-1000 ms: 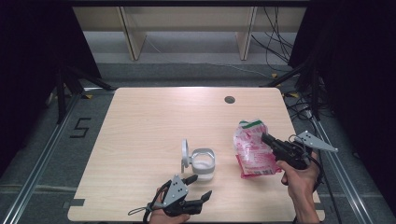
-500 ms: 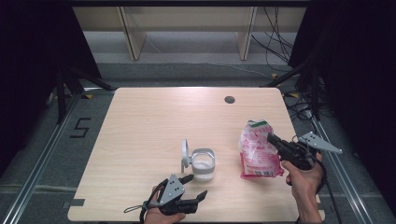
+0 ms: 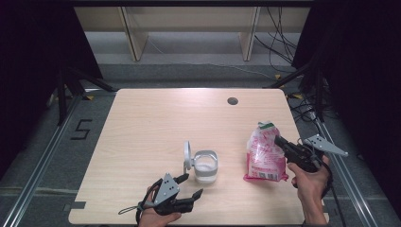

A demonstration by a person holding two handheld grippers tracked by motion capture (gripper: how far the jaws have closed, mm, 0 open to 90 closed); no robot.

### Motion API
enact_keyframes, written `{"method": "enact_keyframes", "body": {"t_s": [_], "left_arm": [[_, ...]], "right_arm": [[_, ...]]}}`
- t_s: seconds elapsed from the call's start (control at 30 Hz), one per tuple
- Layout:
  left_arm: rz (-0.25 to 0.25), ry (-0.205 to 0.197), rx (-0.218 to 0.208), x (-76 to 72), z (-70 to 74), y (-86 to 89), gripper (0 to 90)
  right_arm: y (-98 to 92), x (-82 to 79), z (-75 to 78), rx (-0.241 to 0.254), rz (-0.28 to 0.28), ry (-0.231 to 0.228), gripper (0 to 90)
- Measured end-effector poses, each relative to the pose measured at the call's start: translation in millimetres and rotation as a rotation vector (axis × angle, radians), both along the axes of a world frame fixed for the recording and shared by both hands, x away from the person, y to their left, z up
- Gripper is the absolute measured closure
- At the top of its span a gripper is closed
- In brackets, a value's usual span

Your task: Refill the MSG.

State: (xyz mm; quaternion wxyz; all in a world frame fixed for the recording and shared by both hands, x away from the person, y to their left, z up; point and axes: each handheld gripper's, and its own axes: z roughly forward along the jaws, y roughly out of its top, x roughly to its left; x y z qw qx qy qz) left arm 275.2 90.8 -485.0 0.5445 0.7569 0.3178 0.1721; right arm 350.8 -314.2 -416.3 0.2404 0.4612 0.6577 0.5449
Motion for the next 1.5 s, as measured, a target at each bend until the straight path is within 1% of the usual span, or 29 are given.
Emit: {"method": "enact_keyframes", "body": {"t_s": [0.03,0.07,0.1,0.2,0.23,0.27,0.3,0.33,0.37,0.4,0.47,0.53,0.6,0.67,0.7,0.8,0.83,0.9,1.1,1.13,1.17,1.2,1.23,1.3,1.33,1.4,1.43,1.47,1.5], "left_arm": [[-0.003,0.005,-0.001,0.6,0.1,1.3,30.5],[-0.012,-0.01,0.0,2.2,0.4,2.7,30.5],[0.002,0.009,-0.024,2.0,0.0,2.7,30.5],[0.008,0.008,-0.017,1.8,1.4,5.1,30.5],[-0.005,-0.015,-0.005,3.5,1.9,6.4,30.5],[-0.004,-0.016,0.004,4.1,1.8,7.6,30.5],[0.01,-0.001,-0.006,3.6,1.4,7.6,30.5],[0.006,-0.004,0.003,4.5,1.6,9.0,30.5],[0.021,0.011,-0.007,3.7,1.4,9.1,30.5],[0.017,0.004,-0.022,4.7,0.8,9.7,30.5],[0.022,-0.001,-0.012,5.4,2.1,12.6,30.5],[0.023,-0.007,-0.004,6.9,2.3,15.2,30.5],[0.036,0.008,-0.029,7.2,1.6,15.8,30.5],[0.033,-0.005,-0.004,8.6,2.1,17.9,30.5],[0.043,0.01,-0.015,8.0,1.3,17.4,30.4],[0.034,-0.005,-0.005,9.0,1.6,18.6,30.4],[0.035,-0.005,-0.003,9.2,1.4,18.8,30.4],[0.049,0.016,-0.016,8.2,1.1,18.2,30.4],[0.053,0.016,-0.019,8.6,1.4,19.3,30.4],[0.059,0.017,-0.02,8.3,1.4,19.4,30.4],[0.052,0.013,-0.029,9.3,0.7,19.4,30.4],[0.062,0.018,-0.018,8.5,1.3,19.6,30.4],[0.061,0.018,-0.019,8.6,1.3,19.6,30.4],[0.055,0.015,-0.028,9.0,1.2,19.7,30.3],[0.059,0.014,-0.026,8.8,1.3,19.8,30.3],[0.065,0.021,-0.018,8.8,1.4,19.9,30.4],[0.062,0.022,-0.02,9.0,1.3,19.9,30.3],[0.066,0.022,-0.02,8.9,1.5,20.3,30.3],[0.063,0.018,-0.028,9.3,1.1,20.4,30.3]], "right_arm": [[-1.1,0.1,-0.3,-0.008,-0.003,0.0,90.0],[-1.4,0.5,-0.6,-0.005,-0.008,0.011,90.0],[-1.7,1.9,-2.6,-0.01,-0.013,0.0,90.0],[-2.2,0.8,-3.4,0.0,-0.027,0.015,90.0],[-4.3,2.3,-4.1,-0.02,-0.024,0.005,90.0],[-3.3,1.1,-4.2,0.01,-0.032,0.028,90.0],[-6.6,3.1,-6.2,-0.012,-0.029,0.02,90.0],[-6.6,3.1,-6.2,-0.012,-0.029,0.02,90.0],[-6.4,2.5,-6.8,0.0,-0.042,0.029,90.0],[-7.5,3.1,-7.9,-0.008,-0.044,0.027,90.0],[-10.9,5.5,-9.5,-0.025,-0.041,0.017,90.0],[-11.7,7.1,-11.6,-0.008,-0.032,0.031,90.0],[-12.4,6.0,-13.1,0.003,-0.053,0.051,90.0],[-16.6,8.9,-15.6,-0.023,-0.051,0.035,90.0],[-17.5,9.6,-16.5,-0.032,-0.06,0.032,90.0],[-17.4,9.7,-18.7,-0.004,-0.057,0.052,90.0],[-18.6,10.4,-19.1,-0.029,-0.066,0.051,90.0],[-18.5,10.3,-19.8,-0.026,-0.065,0.069,90.0],[-20.0,12.3,-22.7,-0.051,-0.08,0.063,90.0],[-18.3,11.0,-23.0,-0.02,-0.093,0.077,90.0],[-20.2,12.2,-23.4,-0.031,-0.08,0.072,90.0],[-20.2,12.2,-23.4,-0.031,-0.08,0.072,90.0],[-20.8,12.0,-23.8,-0.032,-0.079,0.088,90.0],[-22.9,13.6,-25.7,-0.071,-0.094,0.067,90.0],[-20.3,12.2,-26.3,-0.017,-0.104,0.087,90.0],[-21.5,14.2,-27.9,-0.034,-0.096,0.072,90.0],[-22.3,14.3,-27.9,-0.035,-0.091,0.076,90.0],[-20.8,12.6,-27.2,-0.029,-0.105,0.103,90.0],[-21.3,12.5,-27.7,-0.05,-0.109,0.106,90.0]]}}
